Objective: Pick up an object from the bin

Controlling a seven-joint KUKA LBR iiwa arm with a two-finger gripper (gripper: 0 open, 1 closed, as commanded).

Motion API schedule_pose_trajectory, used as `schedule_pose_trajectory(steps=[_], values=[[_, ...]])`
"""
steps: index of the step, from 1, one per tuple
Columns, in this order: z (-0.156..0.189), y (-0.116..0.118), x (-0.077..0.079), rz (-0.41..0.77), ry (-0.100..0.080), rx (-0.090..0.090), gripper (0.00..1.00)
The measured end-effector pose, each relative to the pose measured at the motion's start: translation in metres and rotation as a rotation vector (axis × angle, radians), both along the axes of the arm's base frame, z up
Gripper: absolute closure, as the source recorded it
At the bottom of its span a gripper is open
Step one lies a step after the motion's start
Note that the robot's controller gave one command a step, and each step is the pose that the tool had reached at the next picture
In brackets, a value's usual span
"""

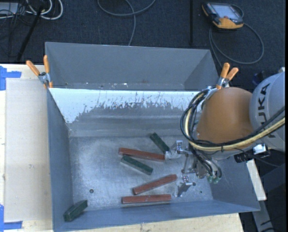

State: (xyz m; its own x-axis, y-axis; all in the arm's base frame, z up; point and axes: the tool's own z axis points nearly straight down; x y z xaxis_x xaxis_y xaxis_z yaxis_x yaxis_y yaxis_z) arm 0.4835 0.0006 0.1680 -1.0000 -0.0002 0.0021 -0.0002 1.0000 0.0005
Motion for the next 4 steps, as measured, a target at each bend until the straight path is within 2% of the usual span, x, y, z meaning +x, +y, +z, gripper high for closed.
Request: schedule_pose_trajectory(steps=[1,2,3,4], values=[[-0.094,-0.009,0.019,0.157,-0.003,0.0,1.0],[-0.094,-0.009,0.019,0.156,-0.003,0.0,1.0],[0.029,0.018,0.013,0.204,-0.002,0.0,1.0],[0.029,0.018,0.013,0.204,-0.002,0.0,1.0]])
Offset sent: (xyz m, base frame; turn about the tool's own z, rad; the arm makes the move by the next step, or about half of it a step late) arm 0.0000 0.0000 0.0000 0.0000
